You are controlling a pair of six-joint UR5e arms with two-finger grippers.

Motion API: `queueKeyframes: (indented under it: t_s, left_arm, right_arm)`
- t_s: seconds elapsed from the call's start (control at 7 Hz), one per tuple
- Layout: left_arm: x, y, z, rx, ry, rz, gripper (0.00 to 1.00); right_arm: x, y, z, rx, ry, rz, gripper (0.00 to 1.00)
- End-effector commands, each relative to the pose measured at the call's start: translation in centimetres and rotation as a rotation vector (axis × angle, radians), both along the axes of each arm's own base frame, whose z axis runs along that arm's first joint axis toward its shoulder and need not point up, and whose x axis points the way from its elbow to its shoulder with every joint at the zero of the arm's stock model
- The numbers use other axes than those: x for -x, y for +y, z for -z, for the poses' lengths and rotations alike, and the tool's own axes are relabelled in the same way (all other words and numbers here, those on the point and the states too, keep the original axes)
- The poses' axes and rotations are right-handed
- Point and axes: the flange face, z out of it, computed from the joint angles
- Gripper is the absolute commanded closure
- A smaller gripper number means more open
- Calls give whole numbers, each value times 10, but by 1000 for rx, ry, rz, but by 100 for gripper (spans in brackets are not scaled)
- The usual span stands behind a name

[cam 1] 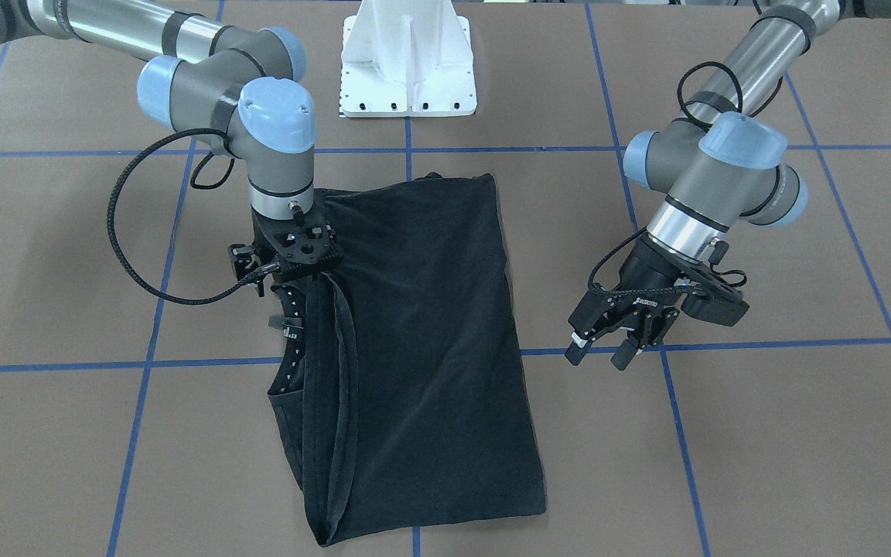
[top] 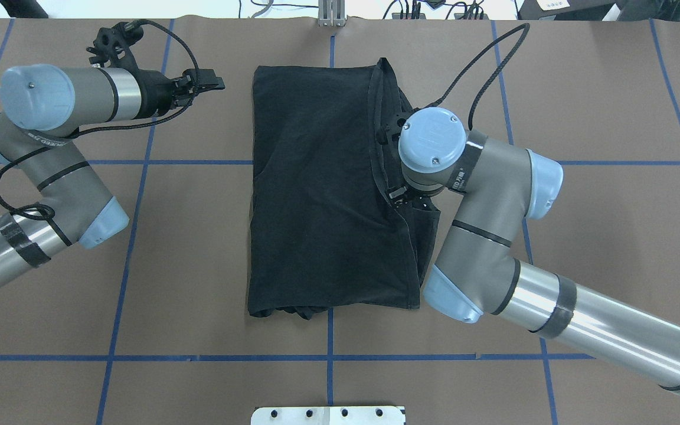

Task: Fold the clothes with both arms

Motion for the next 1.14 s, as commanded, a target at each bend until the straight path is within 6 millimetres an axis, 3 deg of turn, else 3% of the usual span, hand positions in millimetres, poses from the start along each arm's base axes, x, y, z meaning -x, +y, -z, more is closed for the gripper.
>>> queueKeyframes:
  t_s: [0.0,0.57,1.0]
  left_arm:
    - [5,7,-6,2,-2,-5,8]
    - [4,8,-4,0,1,-6,8]
    - [6,8,-2,-3,4,-3,8]
  right_arm:
    - [49,-12,32,44,-9,-43,14]
    - [60,-8,5,55,38,-20,12]
    - [44,-13,-38,60,89,-5,14]
